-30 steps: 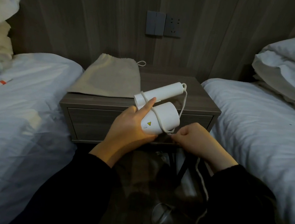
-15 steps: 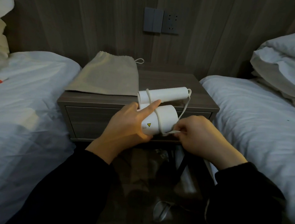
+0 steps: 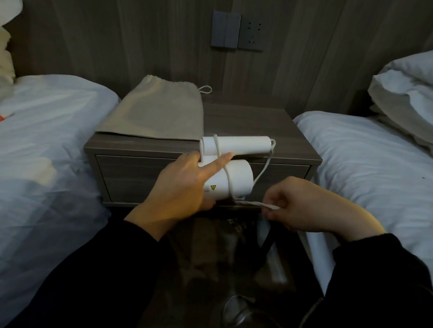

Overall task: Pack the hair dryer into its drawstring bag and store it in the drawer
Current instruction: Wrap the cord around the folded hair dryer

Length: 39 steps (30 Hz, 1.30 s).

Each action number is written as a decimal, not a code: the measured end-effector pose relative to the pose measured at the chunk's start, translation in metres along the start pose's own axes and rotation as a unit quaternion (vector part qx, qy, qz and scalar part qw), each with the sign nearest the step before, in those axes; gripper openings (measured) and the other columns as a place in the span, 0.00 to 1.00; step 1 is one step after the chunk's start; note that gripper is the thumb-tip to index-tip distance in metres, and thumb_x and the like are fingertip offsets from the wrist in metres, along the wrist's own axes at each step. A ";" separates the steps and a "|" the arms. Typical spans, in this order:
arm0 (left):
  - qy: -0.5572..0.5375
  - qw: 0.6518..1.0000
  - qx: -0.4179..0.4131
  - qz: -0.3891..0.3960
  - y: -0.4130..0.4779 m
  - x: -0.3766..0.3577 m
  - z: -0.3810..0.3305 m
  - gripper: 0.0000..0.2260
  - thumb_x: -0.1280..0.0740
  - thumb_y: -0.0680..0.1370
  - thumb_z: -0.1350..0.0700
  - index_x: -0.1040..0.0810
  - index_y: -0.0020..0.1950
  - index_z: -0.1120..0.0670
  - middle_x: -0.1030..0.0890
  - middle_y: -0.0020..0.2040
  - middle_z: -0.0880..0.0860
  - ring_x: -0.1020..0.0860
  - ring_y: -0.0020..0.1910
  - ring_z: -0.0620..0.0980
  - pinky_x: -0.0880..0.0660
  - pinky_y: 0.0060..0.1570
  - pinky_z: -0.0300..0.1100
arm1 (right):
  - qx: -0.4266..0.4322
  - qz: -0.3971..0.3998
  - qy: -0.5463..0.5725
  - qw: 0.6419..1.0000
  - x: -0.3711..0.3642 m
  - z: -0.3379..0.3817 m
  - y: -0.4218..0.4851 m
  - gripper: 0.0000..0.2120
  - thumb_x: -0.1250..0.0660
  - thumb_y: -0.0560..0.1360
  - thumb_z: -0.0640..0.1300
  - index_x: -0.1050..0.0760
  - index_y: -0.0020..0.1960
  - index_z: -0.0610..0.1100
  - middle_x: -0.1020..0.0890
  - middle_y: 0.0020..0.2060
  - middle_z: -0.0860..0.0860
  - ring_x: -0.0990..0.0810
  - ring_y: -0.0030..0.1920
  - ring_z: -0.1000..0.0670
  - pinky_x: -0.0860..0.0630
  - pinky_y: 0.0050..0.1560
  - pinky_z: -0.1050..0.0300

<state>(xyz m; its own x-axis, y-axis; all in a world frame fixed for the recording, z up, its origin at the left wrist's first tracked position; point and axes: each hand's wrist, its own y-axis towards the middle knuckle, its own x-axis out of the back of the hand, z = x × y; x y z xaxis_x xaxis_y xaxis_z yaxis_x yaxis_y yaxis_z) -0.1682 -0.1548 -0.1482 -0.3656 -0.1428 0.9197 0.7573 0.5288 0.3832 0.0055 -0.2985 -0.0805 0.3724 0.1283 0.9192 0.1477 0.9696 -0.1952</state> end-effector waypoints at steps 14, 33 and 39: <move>-0.020 0.992 -0.108 0.058 -0.003 -0.005 -0.007 0.40 0.30 0.67 0.44 0.51 0.72 0.33 0.27 0.57 0.55 0.28 0.52 0.53 0.27 0.46 0.45 | -0.042 -0.309 0.125 0.942 0.001 -0.028 0.019 0.10 0.27 0.67 0.44 0.24 0.30 0.52 0.21 0.31 0.54 0.21 0.40 0.49 0.26 0.42 0.55; 0.021 0.980 -0.175 0.087 -0.006 -0.002 -0.027 0.38 0.35 0.72 0.41 0.57 0.72 0.32 0.30 0.56 0.53 0.31 0.50 0.48 0.39 0.45 0.40 | 0.064 -0.185 0.191 0.962 -0.007 -0.019 0.043 0.10 0.32 0.72 0.38 0.17 0.50 0.49 0.16 0.46 0.55 0.20 0.50 0.58 0.26 0.57 0.61; 0.033 0.979 -0.172 0.102 -0.004 -0.006 -0.028 0.38 0.33 0.70 0.42 0.52 0.74 0.35 0.30 0.55 0.53 0.30 0.50 0.50 0.39 0.44 0.40 | 0.051 -0.188 0.181 0.964 -0.011 -0.024 0.045 0.10 0.33 0.73 0.37 0.17 0.45 0.49 0.18 0.41 0.56 0.22 0.44 0.63 0.31 0.46 0.75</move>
<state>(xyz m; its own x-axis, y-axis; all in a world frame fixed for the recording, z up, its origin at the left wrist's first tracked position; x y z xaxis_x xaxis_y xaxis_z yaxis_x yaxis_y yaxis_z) -0.1540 -0.1790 -0.1530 -0.1609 -0.1242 0.9791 0.9526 0.2399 0.1870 0.0297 -0.2612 -0.1077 0.6076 -0.3002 0.7353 0.2517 0.9509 0.1803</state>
